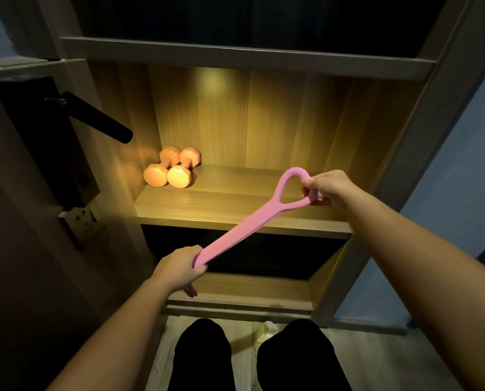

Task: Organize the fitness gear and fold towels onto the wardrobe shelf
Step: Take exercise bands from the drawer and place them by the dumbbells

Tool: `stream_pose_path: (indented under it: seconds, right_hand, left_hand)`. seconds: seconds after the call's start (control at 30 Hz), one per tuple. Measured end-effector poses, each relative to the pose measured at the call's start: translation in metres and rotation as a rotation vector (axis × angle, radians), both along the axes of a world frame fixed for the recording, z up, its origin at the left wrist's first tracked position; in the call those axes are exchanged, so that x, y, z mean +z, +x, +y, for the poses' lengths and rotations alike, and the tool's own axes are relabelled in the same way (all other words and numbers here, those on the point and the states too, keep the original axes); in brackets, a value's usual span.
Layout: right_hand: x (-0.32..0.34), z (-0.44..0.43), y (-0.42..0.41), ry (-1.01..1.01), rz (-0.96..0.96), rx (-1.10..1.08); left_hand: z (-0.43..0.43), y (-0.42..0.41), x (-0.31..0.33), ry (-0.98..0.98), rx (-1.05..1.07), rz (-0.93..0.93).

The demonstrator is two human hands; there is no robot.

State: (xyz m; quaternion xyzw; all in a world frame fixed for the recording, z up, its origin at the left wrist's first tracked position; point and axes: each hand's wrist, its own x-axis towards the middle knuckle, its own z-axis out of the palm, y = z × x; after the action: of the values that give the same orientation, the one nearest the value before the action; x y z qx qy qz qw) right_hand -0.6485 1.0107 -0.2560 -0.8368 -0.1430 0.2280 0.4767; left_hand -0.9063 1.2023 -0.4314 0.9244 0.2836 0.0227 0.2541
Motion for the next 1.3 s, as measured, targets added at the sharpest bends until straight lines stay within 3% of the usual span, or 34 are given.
stream_pose_path:
  seconds: [0.07,0.2,0.27,0.53,0.63,0.73,0.9,1.07,1.3]
  right_hand:
    - [-0.011,-0.005,0.004,-0.008,0.025,-0.028]
    - [-0.029,-0.017,0.012,-0.066,0.056,-0.08]
    - [-0.04,-0.021,0.017,-0.082,0.064,-0.101]
    - [-0.086,-0.037,0.034,-0.097,0.101,-0.212]
    - [-0.099,-0.041,0.034,-0.075,0.13,-0.228]
    - [-0.11,-0.044,0.032,-0.039,0.172,-0.234]
    - [-0.123,-0.055,0.03,0.022,0.232,-0.27]
    - [-0.137,-0.063,0.033,0.071,0.302,-0.296]
    - [-0.15,-0.071,0.036,0.128,0.346,-0.336]
  left_hand:
    - [0.004,-0.008,-0.002,-0.032,-0.03,0.031]
    - [0.012,-0.014,0.002,0.243,-0.003,0.169]
    - [0.015,-0.016,0.003,0.243,0.003,0.198]
    - [0.017,-0.025,0.01,-0.182,-0.005,0.041]
    - [0.018,-0.031,0.013,-0.279,-0.016,0.128]
    - [0.023,-0.038,0.012,-0.251,0.064,0.217]
    - [0.032,-0.051,0.001,-0.413,0.41,-0.066]
    - [0.031,-0.047,-0.001,-1.073,0.699,-0.402]
    - [0.032,-0.046,-0.001,-1.191,0.687,-0.393]
